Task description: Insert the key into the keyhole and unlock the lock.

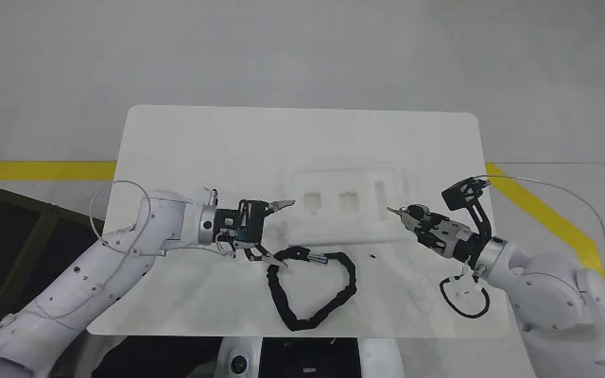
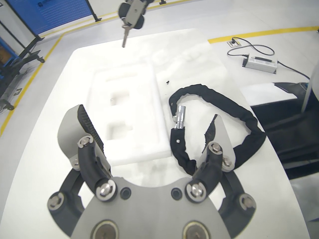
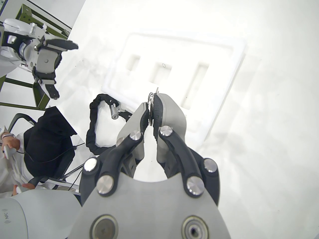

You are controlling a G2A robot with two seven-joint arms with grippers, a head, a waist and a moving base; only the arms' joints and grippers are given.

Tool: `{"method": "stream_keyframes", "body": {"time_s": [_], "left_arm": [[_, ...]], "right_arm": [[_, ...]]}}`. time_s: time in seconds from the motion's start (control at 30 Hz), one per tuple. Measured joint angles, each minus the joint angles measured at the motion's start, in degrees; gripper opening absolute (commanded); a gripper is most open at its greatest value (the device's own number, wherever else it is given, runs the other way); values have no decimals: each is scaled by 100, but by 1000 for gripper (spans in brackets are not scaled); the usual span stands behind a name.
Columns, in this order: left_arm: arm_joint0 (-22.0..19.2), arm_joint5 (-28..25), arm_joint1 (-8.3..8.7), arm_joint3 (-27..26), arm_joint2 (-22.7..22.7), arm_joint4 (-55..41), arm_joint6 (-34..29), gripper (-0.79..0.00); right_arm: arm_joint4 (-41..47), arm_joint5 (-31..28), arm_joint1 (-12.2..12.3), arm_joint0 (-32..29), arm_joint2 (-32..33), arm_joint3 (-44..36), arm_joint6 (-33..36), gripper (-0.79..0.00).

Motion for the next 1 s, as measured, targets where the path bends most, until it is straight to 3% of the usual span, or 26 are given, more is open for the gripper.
{"method": "stream_keyframes", "body": {"time_s": [0.4, 1.0], "left_arm": [[-335, -470, -289, -90, 703, 1183, -288, 0], [-334, -451, -296, -82, 721, 1187, -291, 0]], "right_arm": [[0, 0, 0, 0, 0, 0, 0, -785], [0, 0, 0, 0, 0, 0, 0, -785]]}}
